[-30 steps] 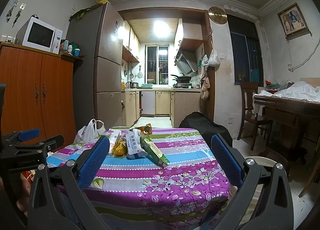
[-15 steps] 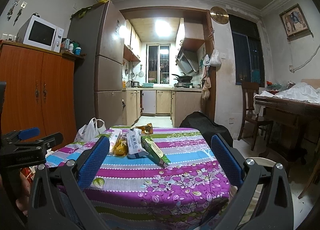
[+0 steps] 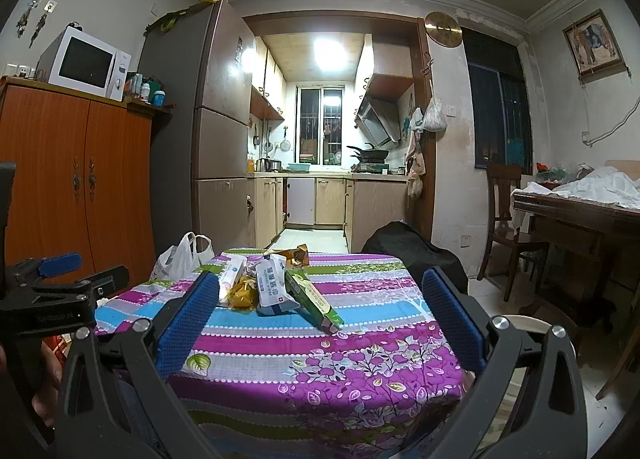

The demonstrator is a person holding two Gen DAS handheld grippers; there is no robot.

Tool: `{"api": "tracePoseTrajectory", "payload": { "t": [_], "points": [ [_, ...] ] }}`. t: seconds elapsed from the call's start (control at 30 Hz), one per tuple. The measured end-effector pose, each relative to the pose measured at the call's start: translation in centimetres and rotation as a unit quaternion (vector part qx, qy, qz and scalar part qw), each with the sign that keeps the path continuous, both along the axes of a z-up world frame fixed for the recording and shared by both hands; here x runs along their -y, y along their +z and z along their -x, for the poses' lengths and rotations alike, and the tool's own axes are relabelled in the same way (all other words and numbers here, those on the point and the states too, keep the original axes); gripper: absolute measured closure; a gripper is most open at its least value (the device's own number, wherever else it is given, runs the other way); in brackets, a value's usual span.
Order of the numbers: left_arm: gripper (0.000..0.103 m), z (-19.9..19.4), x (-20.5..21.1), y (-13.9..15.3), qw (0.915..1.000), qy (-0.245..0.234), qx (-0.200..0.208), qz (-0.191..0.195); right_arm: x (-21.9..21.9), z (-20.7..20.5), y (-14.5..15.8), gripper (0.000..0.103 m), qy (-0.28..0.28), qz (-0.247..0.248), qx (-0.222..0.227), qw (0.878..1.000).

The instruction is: Collect trash

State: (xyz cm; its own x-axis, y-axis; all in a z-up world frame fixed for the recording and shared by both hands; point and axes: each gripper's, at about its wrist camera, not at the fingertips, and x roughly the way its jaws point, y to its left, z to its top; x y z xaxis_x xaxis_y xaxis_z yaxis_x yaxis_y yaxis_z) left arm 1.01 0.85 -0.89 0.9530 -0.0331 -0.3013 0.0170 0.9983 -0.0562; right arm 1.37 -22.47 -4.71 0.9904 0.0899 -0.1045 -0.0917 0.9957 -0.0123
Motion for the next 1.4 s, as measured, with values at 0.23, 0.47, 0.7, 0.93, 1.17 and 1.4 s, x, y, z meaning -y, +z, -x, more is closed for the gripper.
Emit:
{"api": "tracePoseTrajectory", "payload": {
  "t": [0.23, 0.47, 0.7, 0.93, 1.17, 1.4],
  "points": [
    [0.004, -0.9, -0.3, -0.6, 0.9999, 0.003, -0.01, 0.002, -0.4, -0.7, -0.2, 0.005, 0.005, 0.006, -0.008, 1.0],
    [0.004, -3.9, -1.1, -1.8, 0.9997, 0.002, -0.025, 0.002, -0.6, -3.0, -0.4, 0.005, 0.02, 0.017, -0.028, 0.999],
    [0.004, -11.1, -4.6, -3.7, 0.9966, 0.002, -0.083, 0.002, -0.8, -8.0, -1.6, 0.005, 0.081, 0.034, -0.087, 0.992],
    [0.004, -21.8, -9.2, -6.3, 0.984, -0.028, -0.171, 0.042, -0.6, -13.9, -3.4, 0.039, 0.123, 0.017, -0.16, 0.979],
    [0.004, -34.1, -10.2, -9.5, 0.9625, -0.051, -0.248, 0.099, -0.1, -17.0, -6.1, 0.039, 0.122, 0.0, -0.207, 0.971],
    [0.016, -39.8, -8.7, -11.7, 0.9537, -0.057, -0.284, 0.081, 0.1, -20.0, -7.1, 0.038, 0.134, 0.001, -0.234, 0.963]
  ]
}}
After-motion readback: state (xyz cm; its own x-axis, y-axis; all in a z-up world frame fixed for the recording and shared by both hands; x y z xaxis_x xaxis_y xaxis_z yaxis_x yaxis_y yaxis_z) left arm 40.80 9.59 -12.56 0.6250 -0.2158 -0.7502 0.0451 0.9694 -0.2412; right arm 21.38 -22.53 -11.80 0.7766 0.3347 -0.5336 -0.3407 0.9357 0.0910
